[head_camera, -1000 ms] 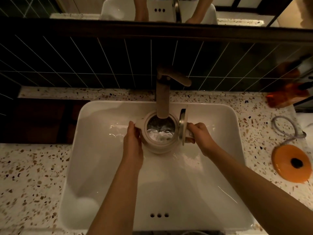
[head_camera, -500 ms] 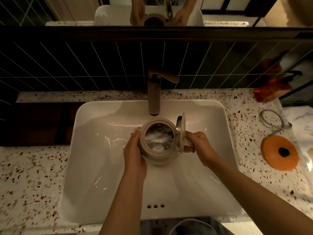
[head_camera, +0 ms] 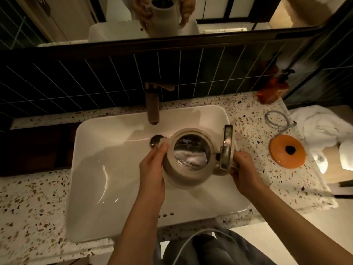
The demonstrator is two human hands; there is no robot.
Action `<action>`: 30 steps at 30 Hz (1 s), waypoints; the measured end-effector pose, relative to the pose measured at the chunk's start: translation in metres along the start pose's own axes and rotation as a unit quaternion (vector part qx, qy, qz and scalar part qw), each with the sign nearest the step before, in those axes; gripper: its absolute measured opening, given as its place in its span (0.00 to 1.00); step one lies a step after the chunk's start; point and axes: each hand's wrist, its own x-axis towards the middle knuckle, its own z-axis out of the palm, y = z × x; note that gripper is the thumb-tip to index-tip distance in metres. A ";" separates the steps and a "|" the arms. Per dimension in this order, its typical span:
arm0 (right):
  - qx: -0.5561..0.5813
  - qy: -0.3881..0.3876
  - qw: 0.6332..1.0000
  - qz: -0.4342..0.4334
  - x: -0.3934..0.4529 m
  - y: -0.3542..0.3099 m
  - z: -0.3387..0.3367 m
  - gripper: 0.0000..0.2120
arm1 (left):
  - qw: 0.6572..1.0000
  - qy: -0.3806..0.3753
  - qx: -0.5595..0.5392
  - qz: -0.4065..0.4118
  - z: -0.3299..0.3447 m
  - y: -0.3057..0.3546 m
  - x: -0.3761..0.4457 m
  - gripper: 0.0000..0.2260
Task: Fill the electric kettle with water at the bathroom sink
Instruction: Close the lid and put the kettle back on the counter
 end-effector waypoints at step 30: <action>0.015 0.140 0.989 -0.049 -0.081 -0.032 -0.116 0.20 | 0.964 -0.155 0.202 0.079 0.106 -0.021 -0.050 0.09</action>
